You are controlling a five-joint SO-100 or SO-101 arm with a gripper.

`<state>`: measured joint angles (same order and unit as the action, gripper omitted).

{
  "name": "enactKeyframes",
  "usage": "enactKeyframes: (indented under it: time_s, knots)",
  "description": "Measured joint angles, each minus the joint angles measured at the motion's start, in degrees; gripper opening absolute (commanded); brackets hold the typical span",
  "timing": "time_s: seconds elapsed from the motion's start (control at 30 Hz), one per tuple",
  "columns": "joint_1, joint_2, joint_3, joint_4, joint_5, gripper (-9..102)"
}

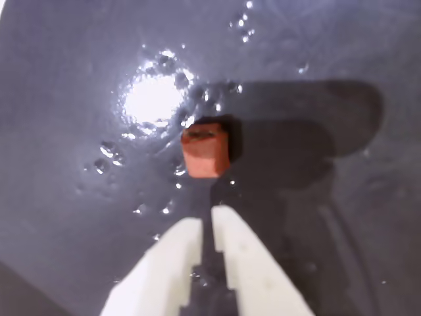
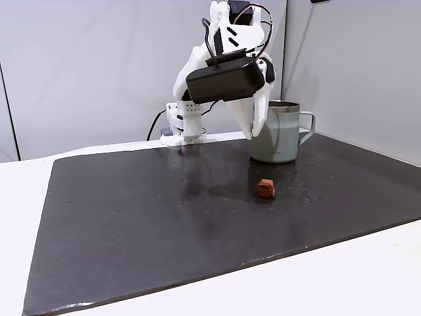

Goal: Grasp a cube and put it in the cup.

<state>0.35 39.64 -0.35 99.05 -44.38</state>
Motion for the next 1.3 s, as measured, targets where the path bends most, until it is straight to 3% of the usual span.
enactKeyframes:
  time_s: [0.57,0.67,0.87,1.3]
  knots:
    - [-1.3,-4.8,-4.2,-2.1,-8.5,1]
    - [-1.5,-5.1,-4.2,-2.1,-7.6,8]
    - [-1.1,-8.7,-8.0,0.2,-2.5,33]
    - [-0.4,-10.6,-8.4,1.1,1.1,35]
